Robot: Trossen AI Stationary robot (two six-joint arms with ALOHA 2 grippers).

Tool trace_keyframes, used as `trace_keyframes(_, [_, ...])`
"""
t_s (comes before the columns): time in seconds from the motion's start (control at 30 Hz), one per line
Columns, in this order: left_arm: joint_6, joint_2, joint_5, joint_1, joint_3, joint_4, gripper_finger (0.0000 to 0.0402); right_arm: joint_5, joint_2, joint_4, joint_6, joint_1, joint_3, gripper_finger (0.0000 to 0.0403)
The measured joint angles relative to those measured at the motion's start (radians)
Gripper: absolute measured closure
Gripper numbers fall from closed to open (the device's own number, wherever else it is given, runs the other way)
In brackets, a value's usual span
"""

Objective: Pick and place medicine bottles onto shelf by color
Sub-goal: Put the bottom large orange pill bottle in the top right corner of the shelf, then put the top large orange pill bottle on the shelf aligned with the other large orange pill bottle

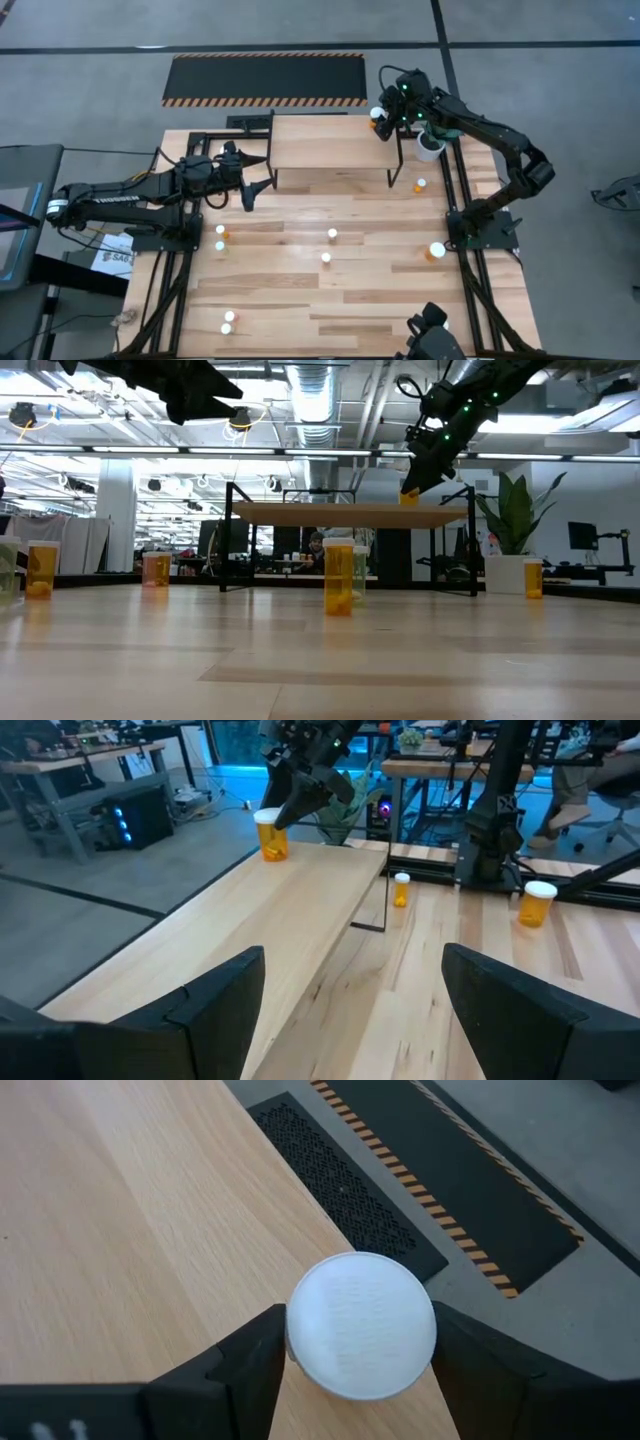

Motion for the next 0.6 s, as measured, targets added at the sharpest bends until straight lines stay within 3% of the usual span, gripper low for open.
trace_keyframes(0.6, [-0.006,0.000,0.022,0.000,0.000,0.001,0.0109,-0.023,-0.022,0.032,-0.027,0.000,0.000,0.0073])
